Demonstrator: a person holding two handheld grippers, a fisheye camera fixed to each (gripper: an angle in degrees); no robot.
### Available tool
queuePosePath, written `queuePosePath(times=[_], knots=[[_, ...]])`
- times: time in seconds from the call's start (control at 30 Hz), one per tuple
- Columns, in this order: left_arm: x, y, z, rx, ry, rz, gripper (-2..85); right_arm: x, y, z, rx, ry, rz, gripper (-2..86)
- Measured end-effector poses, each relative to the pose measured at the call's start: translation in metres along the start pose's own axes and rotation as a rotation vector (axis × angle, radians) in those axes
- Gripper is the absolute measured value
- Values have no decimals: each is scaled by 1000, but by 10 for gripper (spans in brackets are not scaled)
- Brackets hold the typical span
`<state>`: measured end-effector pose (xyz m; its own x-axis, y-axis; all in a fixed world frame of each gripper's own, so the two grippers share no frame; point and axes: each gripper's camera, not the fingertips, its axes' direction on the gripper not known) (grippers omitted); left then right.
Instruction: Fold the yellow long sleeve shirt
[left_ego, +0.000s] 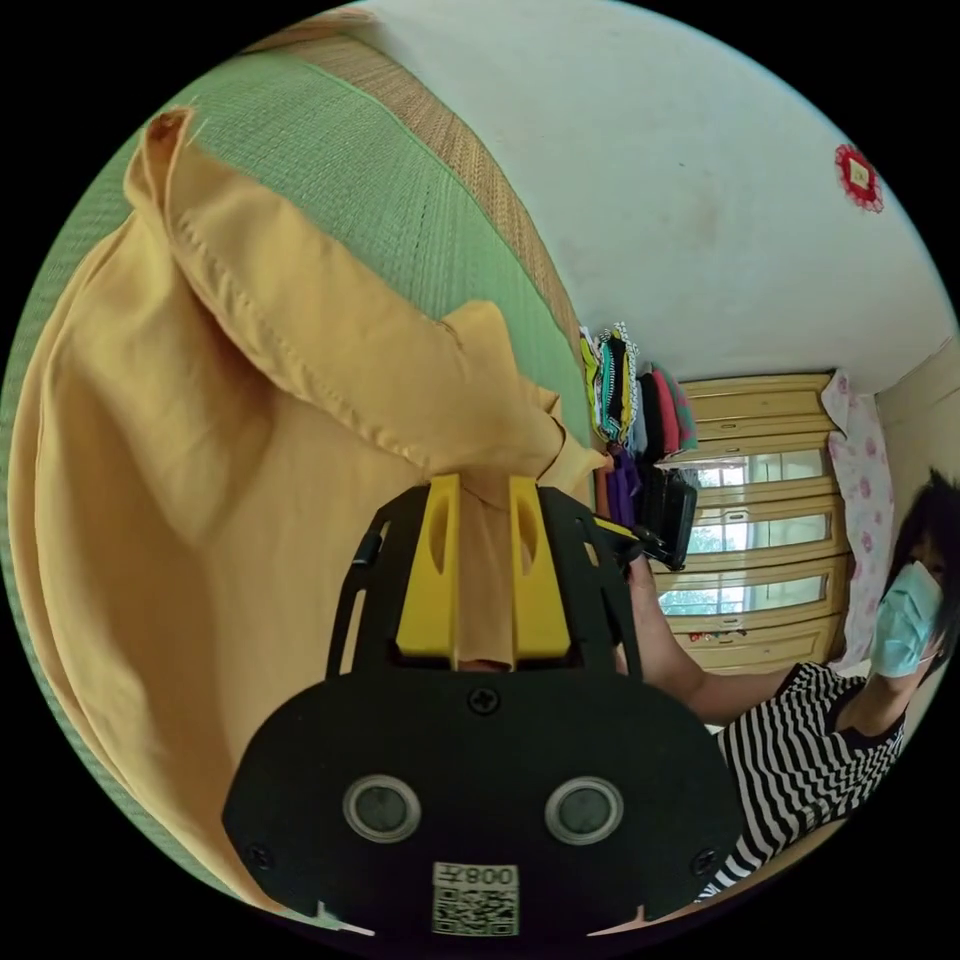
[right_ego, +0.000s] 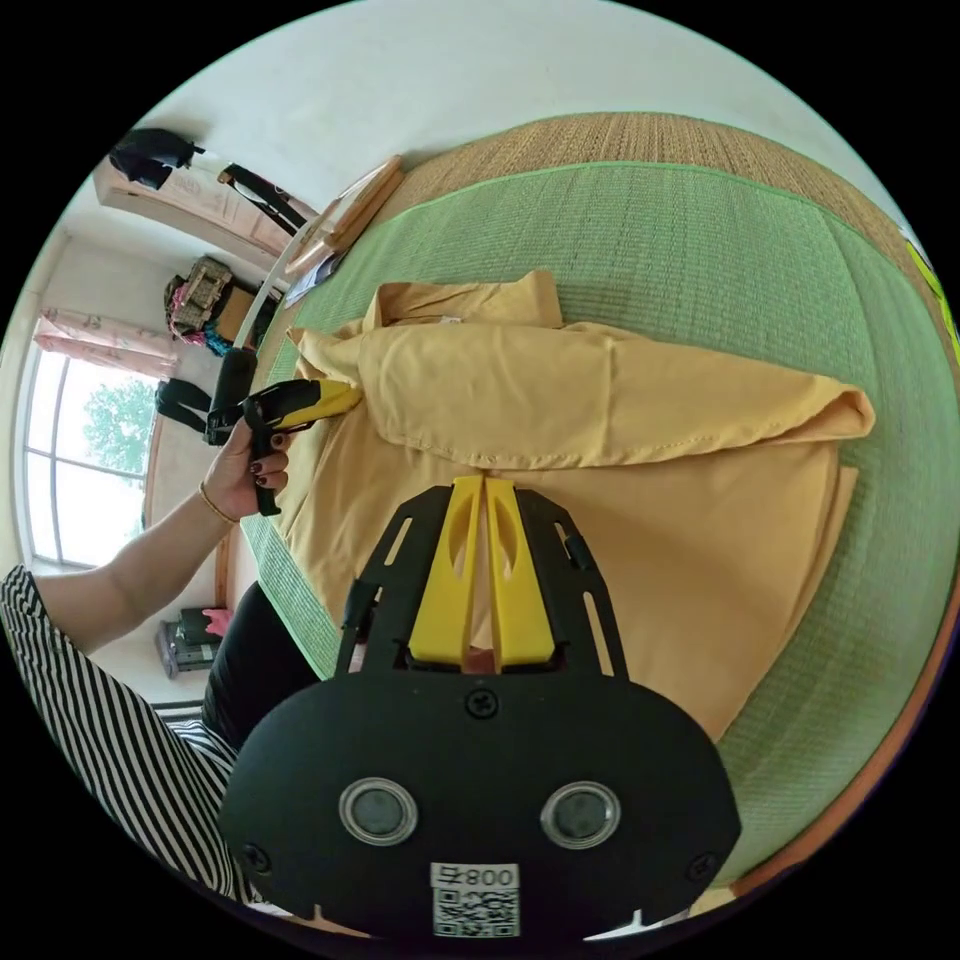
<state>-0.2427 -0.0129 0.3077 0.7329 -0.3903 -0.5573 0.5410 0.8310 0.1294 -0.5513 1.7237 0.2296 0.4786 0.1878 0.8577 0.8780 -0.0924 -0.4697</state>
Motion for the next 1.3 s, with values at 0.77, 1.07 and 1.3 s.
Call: queuePosePath(times=[0.77, 1.07, 1.3], knots=[[137, -34, -19, -40, -1, 195, 63, -107, -107, -45, 173, -9, -196, 2], [132, -33, -12, -15, -53, 75, 52, -160, -81, 28, -13, 103, -251, 1], [161, -49, -21, 53, -23, 117, 40, -183, -99, 10, 67, 262, -246, -2]])
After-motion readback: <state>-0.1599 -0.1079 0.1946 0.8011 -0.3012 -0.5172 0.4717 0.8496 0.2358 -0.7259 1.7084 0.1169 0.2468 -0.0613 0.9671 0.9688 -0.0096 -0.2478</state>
